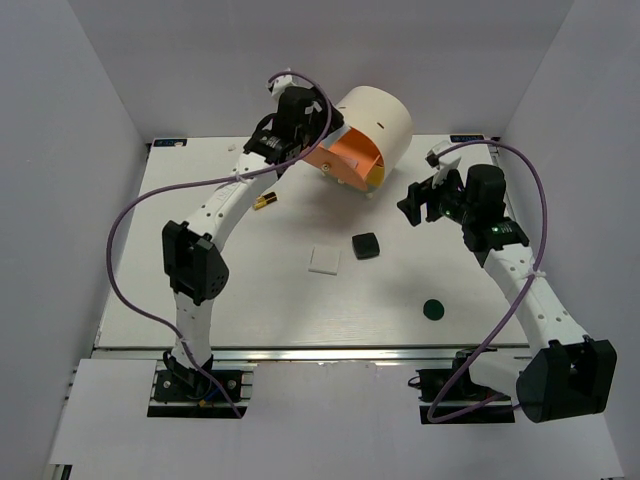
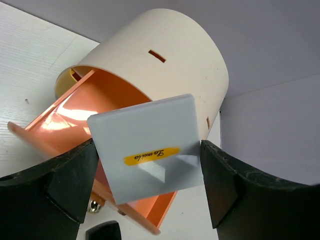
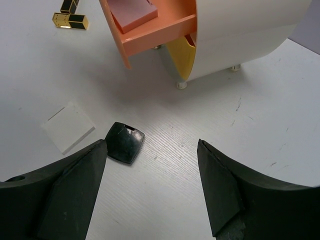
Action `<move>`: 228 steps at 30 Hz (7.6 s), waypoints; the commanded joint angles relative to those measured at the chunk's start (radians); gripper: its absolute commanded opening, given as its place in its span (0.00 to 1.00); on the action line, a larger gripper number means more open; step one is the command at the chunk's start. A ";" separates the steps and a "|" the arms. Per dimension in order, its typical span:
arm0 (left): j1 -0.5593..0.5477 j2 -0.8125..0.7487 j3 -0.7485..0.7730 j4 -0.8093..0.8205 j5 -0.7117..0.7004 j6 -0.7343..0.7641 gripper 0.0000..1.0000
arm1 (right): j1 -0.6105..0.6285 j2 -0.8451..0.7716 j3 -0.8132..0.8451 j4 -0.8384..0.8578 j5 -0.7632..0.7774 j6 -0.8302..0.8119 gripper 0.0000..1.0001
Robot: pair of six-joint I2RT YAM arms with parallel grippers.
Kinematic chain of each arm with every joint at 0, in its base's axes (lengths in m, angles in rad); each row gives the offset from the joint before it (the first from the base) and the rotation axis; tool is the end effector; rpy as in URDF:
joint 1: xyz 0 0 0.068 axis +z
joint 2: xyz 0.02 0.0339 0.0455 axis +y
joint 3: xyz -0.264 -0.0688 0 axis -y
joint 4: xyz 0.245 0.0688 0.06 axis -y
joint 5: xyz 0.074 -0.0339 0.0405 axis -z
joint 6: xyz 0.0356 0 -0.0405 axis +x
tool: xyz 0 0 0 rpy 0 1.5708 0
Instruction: Organize the makeup
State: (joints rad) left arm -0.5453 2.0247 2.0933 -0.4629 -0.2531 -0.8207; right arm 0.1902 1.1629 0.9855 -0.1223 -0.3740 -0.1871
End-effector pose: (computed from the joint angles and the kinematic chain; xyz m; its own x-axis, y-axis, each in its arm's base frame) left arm 0.4118 -0.2394 0.3858 -0.4467 -0.5575 -0.6998 -0.0327 0.7918 -0.6099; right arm 0.2621 0.0637 0.3400 -0.1884 -0.2126 -0.9588 -0.5636 0.8229 -0.0717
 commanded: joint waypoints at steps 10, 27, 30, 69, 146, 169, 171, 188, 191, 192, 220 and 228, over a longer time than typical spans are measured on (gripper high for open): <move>-0.001 0.014 0.036 0.033 0.006 -0.020 0.14 | -0.005 -0.042 -0.041 0.029 -0.019 0.006 0.78; 0.015 -0.188 -0.088 0.174 -0.009 0.150 0.87 | 0.012 0.107 0.022 -0.172 -0.106 -0.043 0.82; 0.021 -0.322 -0.265 0.222 0.015 0.201 0.98 | 0.046 0.179 0.025 -0.215 -0.043 -0.002 0.83; 0.047 -0.856 -1.239 0.190 -0.026 -0.054 0.98 | 0.380 0.620 0.036 0.084 0.567 0.334 0.66; -0.116 -0.347 -1.021 0.090 0.072 0.134 0.98 | 0.046 0.418 0.537 0.204 -0.171 0.143 0.72; -0.277 -0.044 -0.773 -0.006 -0.008 0.244 0.98 | -0.104 0.115 0.088 0.141 -0.118 0.121 0.90; -0.291 -0.034 -0.768 -0.014 -0.018 0.252 0.98 | -0.104 0.119 0.091 0.142 -0.123 0.130 0.89; -0.312 0.019 -0.745 -0.106 -0.172 0.250 0.58 | -0.106 0.106 0.073 0.144 -0.126 0.146 0.89; -0.312 -0.014 -0.734 -0.111 -0.179 0.250 0.40 | -0.106 0.100 0.070 0.142 -0.125 0.141 0.89; -0.312 -0.038 -0.728 -0.112 -0.179 0.250 0.30 | -0.106 0.098 0.067 0.142 -0.121 0.140 0.89; -0.039 -0.067 0.116 -0.091 0.074 0.454 0.00 | -0.117 0.110 0.050 0.135 -0.203 0.149 0.13; -0.033 -0.009 0.103 0.066 0.077 0.531 0.00 | -0.117 0.095 0.022 0.133 -0.198 0.147 0.16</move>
State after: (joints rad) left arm -0.5735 2.0556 2.1757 -0.4969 -0.1944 -0.3389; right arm 0.0788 1.2884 1.0218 -0.0051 -0.5575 -0.0463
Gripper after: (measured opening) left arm 0.852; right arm 0.154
